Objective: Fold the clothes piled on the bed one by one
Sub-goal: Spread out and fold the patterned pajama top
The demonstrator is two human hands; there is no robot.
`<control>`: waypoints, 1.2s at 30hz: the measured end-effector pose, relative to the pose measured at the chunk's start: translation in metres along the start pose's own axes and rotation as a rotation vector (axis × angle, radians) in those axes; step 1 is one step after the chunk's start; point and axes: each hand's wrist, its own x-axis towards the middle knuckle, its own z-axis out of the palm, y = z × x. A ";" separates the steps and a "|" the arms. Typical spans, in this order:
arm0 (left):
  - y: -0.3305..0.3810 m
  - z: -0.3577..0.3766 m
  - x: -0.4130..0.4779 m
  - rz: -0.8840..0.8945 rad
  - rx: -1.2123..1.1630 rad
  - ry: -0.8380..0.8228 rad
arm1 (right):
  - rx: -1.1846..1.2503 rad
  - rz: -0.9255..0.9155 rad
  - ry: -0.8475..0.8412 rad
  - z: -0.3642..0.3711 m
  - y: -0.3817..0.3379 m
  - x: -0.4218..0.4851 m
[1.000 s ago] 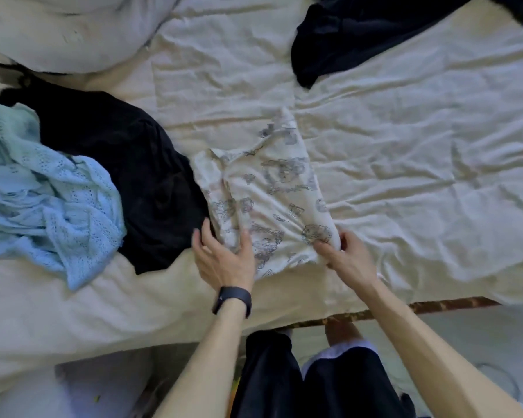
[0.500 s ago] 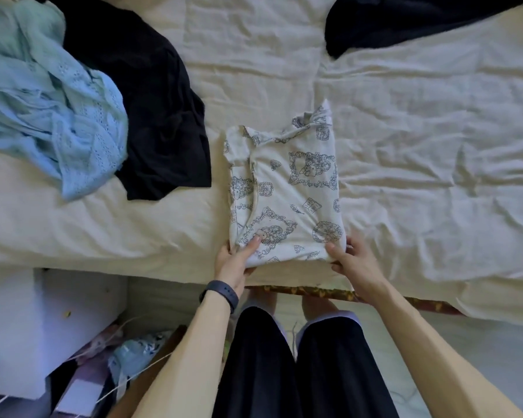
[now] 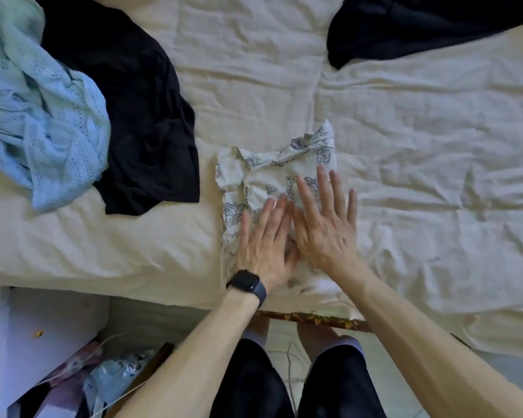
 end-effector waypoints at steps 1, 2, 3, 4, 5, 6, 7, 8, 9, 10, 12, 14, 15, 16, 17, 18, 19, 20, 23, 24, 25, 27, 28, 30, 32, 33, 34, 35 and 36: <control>-0.010 0.005 0.021 0.024 0.074 -0.011 | -0.029 -0.022 -0.001 0.009 0.005 0.021; -0.024 0.009 0.040 0.019 0.124 -0.019 | -0.026 -0.003 -0.020 0.017 0.013 0.042; -0.040 0.011 0.058 0.003 0.150 -0.026 | -0.004 0.035 -0.054 0.024 0.023 0.059; -0.056 0.012 0.072 -0.010 0.164 -0.051 | 0.016 0.065 -0.101 0.030 0.033 0.072; -0.070 0.013 0.081 -0.012 0.163 -0.101 | 0.026 0.076 -0.163 0.033 0.041 0.083; -0.079 0.012 0.086 -0.004 0.143 -0.163 | 0.030 0.075 -0.230 0.035 0.045 0.089; -0.083 0.010 0.087 0.011 0.116 -0.213 | 0.033 0.076 -0.277 0.034 0.046 0.092; -0.083 0.006 0.086 0.028 0.096 -0.230 | 0.039 0.089 -0.291 0.030 0.046 0.092; -0.080 0.000 0.084 0.038 0.073 -0.202 | 0.062 0.116 -0.274 0.024 0.043 0.089; -0.076 -0.008 0.079 0.035 0.036 -0.142 | 0.110 0.156 -0.233 0.016 0.038 0.083; -0.066 -0.024 0.058 -0.021 -0.079 0.012 | 0.278 0.292 -0.133 0.000 0.026 0.058; -0.054 -0.030 0.023 -0.209 -0.254 0.130 | 0.479 0.501 -0.094 -0.011 0.018 0.021; -0.047 -0.030 0.003 -0.354 -0.360 0.162 | 0.564 0.622 -0.117 -0.015 0.015 0.000; -0.042 -0.028 -0.015 -0.518 -0.464 0.161 | 0.639 0.734 -0.163 -0.018 0.014 -0.021; -0.037 -0.025 -0.033 -0.683 -0.561 0.125 | 0.698 0.816 -0.224 -0.020 0.014 -0.041; -0.034 -0.020 -0.048 -0.837 -0.680 0.065 | 0.749 0.864 -0.290 -0.022 0.014 -0.058; -0.034 -0.014 -0.062 -0.976 -0.839 -0.002 | 0.798 0.892 -0.348 -0.022 0.015 -0.073; -0.034 -0.009 -0.072 -1.099 -1.021 -0.069 | 0.843 0.918 -0.394 -0.020 0.017 -0.084; -0.039 0.002 -0.092 -1.295 -1.333 -0.260 | 1.010 1.005 -0.460 -0.016 0.023 -0.095; -0.042 0.004 -0.095 -1.295 -1.346 -0.278 | 1.063 1.021 -0.467 -0.016 0.024 -0.095; -0.044 0.005 -0.095 -1.289 -1.388 -0.257 | 1.086 1.018 -0.470 -0.016 0.026 -0.094; -0.049 0.004 -0.092 -1.300 -1.602 -0.169 | 1.077 0.976 -0.481 -0.016 0.029 -0.094; -0.050 0.003 -0.091 -1.294 -1.713 -0.131 | 1.068 0.954 -0.483 -0.017 0.030 -0.095; -0.050 0.000 -0.091 -1.268 -1.862 -0.085 | 1.055 0.919 -0.460 -0.016 0.032 -0.101; -0.044 -0.003 -0.099 -1.263 -1.932 -0.048 | 1.076 0.916 -0.414 -0.015 0.032 -0.109; -0.040 -0.006 -0.104 -1.265 -1.952 -0.022 | 1.098 0.919 -0.397 -0.015 0.031 -0.113; -0.035 -0.009 -0.109 -1.263 -1.951 0.009 | 1.119 0.925 -0.384 -0.015 0.030 -0.118; -0.032 -0.012 -0.113 -1.261 -1.942 0.044 | 1.133 0.933 -0.375 -0.015 0.029 -0.123; -0.027 -0.015 -0.119 -1.254 -1.928 0.085 | 1.151 0.936 -0.367 -0.016 0.027 -0.131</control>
